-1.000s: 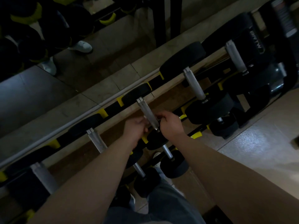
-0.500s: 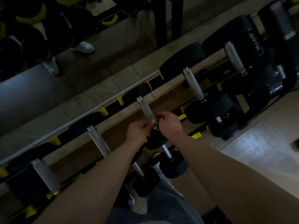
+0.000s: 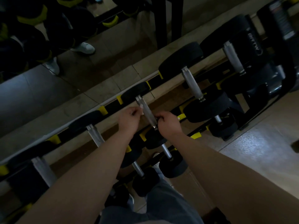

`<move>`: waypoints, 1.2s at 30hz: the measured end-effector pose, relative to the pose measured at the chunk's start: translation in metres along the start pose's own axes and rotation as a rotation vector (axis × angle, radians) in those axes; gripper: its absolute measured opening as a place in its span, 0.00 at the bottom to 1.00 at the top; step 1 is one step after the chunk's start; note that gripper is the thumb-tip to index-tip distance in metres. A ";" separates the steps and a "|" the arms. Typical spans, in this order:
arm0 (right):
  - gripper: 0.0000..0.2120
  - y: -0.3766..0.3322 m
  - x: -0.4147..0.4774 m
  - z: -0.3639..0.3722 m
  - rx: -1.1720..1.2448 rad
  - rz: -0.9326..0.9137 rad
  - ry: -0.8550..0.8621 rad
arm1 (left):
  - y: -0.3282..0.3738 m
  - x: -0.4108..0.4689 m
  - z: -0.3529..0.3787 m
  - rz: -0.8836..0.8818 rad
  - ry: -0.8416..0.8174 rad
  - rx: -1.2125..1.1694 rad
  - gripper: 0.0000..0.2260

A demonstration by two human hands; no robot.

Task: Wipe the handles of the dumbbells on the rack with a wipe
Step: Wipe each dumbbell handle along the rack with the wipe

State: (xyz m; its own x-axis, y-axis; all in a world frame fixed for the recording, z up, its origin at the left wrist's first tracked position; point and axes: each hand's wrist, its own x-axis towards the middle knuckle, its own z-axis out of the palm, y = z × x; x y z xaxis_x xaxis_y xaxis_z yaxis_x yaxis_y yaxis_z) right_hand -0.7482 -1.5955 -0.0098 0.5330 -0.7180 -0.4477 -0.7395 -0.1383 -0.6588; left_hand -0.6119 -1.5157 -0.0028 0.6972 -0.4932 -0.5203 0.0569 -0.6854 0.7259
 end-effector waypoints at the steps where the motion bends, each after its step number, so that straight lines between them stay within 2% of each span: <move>1: 0.19 -0.001 0.000 0.000 -0.006 -0.008 0.001 | -0.006 -0.007 0.000 0.008 -0.116 0.068 0.07; 3: 0.18 -0.001 0.001 -0.001 -0.017 -0.013 -0.006 | -0.023 -0.016 0.001 0.041 -0.293 0.199 0.06; 8: 0.16 -0.001 -0.017 -0.003 0.046 -0.176 -0.012 | -0.022 -0.043 -0.001 -0.030 -0.149 -0.059 0.04; 11: 0.15 0.005 -0.044 0.005 -0.023 -0.364 0.081 | -0.012 -0.061 -0.006 -0.045 -0.197 -0.120 0.07; 13: 0.14 0.005 -0.063 0.007 0.002 -0.402 0.117 | -0.006 -0.072 -0.011 -0.049 -0.247 -0.126 0.09; 16: 0.10 0.000 -0.091 0.001 0.058 -0.333 0.190 | -0.005 -0.084 -0.017 -0.015 -0.336 -0.076 0.11; 19: 0.09 -0.002 -0.120 0.000 0.183 -0.160 0.273 | -0.007 -0.096 -0.020 0.023 -0.398 -0.055 0.14; 23: 0.10 0.004 -0.155 0.006 0.210 0.006 0.327 | -0.007 -0.118 -0.024 0.072 -0.405 0.036 0.17; 28: 0.09 0.004 -0.180 0.007 0.242 0.095 0.375 | -0.004 -0.134 -0.027 0.113 -0.424 0.090 0.24; 31: 0.09 0.003 -0.182 -0.003 0.246 0.111 0.403 | 0.003 -0.134 -0.026 0.164 -0.428 0.059 0.19; 34: 0.08 0.004 -0.175 -0.021 0.286 0.119 0.411 | 0.014 -0.126 -0.019 0.228 -0.438 0.006 0.07; 36: 0.06 0.007 -0.164 -0.035 0.284 0.104 0.417 | 0.023 -0.121 -0.011 0.231 -0.452 -0.022 0.08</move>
State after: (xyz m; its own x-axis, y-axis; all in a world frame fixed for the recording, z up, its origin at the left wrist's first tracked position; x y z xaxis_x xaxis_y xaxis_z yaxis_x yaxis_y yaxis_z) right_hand -0.8556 -1.5026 0.0805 0.2106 -0.9370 -0.2786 -0.6080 0.0976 -0.7879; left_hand -0.6871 -1.4662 0.0813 0.3144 -0.8164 -0.4845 -0.0433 -0.5221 0.8518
